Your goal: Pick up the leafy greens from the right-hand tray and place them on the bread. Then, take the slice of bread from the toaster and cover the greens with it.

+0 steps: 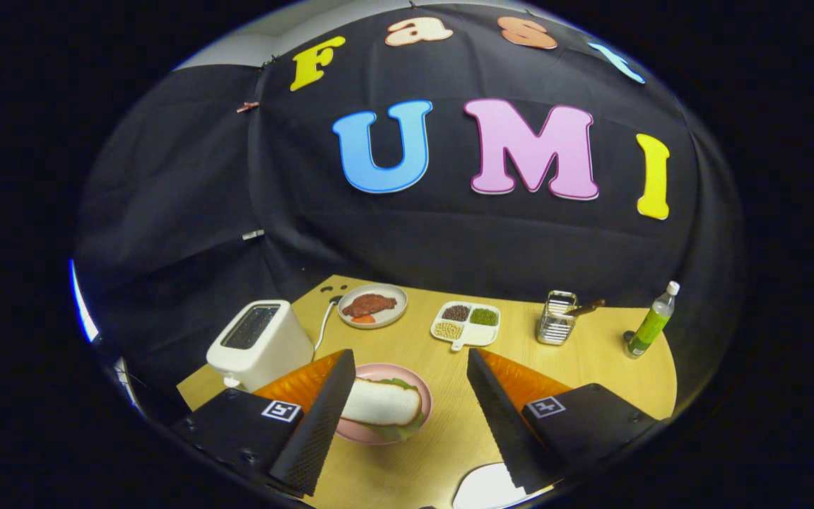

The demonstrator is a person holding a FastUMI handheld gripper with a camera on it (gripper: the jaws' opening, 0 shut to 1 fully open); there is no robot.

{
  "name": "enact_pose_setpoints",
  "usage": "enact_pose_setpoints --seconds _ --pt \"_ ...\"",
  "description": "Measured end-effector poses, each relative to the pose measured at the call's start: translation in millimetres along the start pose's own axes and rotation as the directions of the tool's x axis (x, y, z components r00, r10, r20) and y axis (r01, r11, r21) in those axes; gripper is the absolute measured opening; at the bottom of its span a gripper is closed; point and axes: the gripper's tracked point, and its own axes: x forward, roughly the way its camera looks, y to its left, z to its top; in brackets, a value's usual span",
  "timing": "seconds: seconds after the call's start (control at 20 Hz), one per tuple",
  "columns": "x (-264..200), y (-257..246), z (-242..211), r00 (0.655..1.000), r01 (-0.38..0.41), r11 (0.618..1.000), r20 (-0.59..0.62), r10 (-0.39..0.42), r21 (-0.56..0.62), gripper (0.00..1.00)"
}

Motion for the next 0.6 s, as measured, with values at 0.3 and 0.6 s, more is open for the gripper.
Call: enact_pose_setpoints --seconds 0.3,0.6 --pt "-60 -25 47 0.997 0.0 1.0 0.082 0.003 -0.025 0.99" --pt "-114 -52 69 0.989 0.016 0.994 0.147 0.0 -0.104 0.99"
